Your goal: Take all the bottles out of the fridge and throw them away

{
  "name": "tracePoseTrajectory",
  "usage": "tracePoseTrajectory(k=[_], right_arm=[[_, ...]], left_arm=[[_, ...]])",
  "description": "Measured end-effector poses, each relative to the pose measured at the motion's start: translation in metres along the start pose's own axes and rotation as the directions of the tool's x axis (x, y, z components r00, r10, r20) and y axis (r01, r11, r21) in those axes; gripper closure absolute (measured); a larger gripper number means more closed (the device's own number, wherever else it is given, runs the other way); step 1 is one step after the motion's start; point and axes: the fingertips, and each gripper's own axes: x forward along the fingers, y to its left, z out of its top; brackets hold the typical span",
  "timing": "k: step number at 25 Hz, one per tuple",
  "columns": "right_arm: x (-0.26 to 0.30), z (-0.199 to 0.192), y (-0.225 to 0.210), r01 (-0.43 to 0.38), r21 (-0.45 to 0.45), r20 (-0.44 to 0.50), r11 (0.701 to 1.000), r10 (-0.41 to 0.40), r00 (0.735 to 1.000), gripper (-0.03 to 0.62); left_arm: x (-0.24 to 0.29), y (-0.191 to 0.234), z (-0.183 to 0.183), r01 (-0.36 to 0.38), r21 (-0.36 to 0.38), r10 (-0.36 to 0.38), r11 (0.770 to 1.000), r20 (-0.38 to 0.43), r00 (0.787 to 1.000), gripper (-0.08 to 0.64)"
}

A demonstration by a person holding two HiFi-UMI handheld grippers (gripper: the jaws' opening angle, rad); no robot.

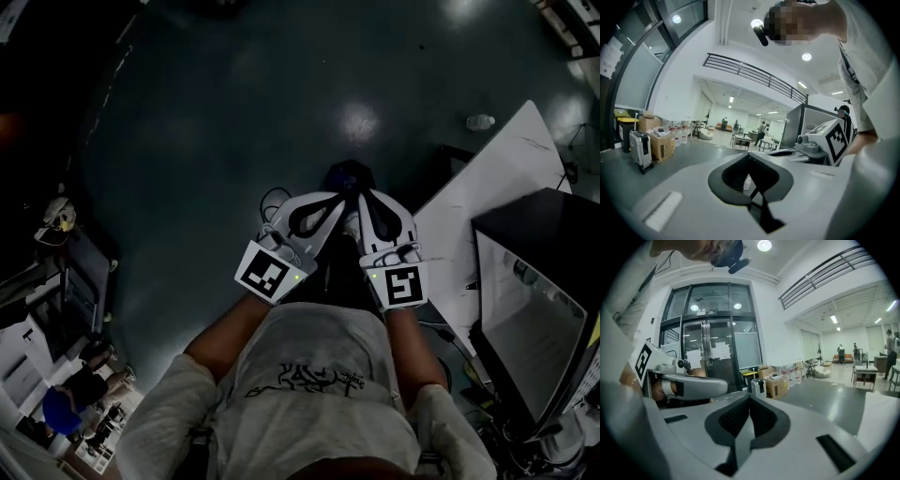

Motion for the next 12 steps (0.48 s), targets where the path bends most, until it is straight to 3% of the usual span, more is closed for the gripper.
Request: tracePoseTrajectory(k=[12], right_arm=[[-0.037,0.078,0.016,-0.040,-0.044,0.027,0.998,0.042,0.999,0.583]], left_arm=[[-0.018,-0.034,0.078,0.018,0.038,-0.021,0.999,0.073,0.997,0.554]])
